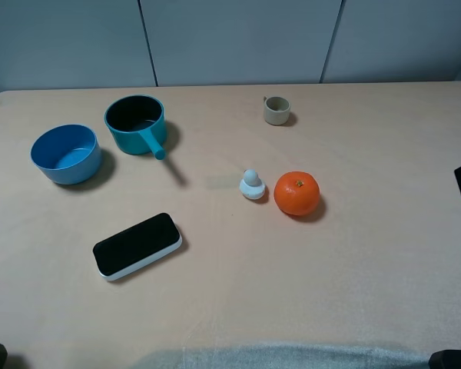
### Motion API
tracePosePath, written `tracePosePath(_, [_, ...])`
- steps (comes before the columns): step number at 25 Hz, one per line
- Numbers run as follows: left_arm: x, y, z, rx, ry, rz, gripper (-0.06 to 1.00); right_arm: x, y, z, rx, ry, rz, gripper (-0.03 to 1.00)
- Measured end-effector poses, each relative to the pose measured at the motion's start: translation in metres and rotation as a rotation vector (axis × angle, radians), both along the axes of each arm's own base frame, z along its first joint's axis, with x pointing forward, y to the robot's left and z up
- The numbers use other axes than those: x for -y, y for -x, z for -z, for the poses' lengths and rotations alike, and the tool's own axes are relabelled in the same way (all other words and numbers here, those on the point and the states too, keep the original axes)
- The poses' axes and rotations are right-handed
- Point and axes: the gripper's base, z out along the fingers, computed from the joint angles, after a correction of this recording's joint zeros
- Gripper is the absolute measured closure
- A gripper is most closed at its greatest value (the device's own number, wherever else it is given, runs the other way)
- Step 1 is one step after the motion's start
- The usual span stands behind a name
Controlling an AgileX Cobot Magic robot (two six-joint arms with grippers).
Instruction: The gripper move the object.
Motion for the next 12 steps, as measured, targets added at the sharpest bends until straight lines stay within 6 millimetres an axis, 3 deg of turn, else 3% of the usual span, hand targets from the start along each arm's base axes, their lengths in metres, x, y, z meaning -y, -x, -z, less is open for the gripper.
tracePosePath(6, [0.0, 0.0, 0.0, 0.0, 0.0, 0.0, -0.05, 0.012, 0.017, -0.008, 0.096, -0.02, -0.013, 0.28])
tracePosePath(12, [0.0, 0.0, 0.0, 0.0, 0.0, 0.0, -0.05, 0.037, 0.039, -0.016, 0.266, 0.022, 0.058, 0.28])
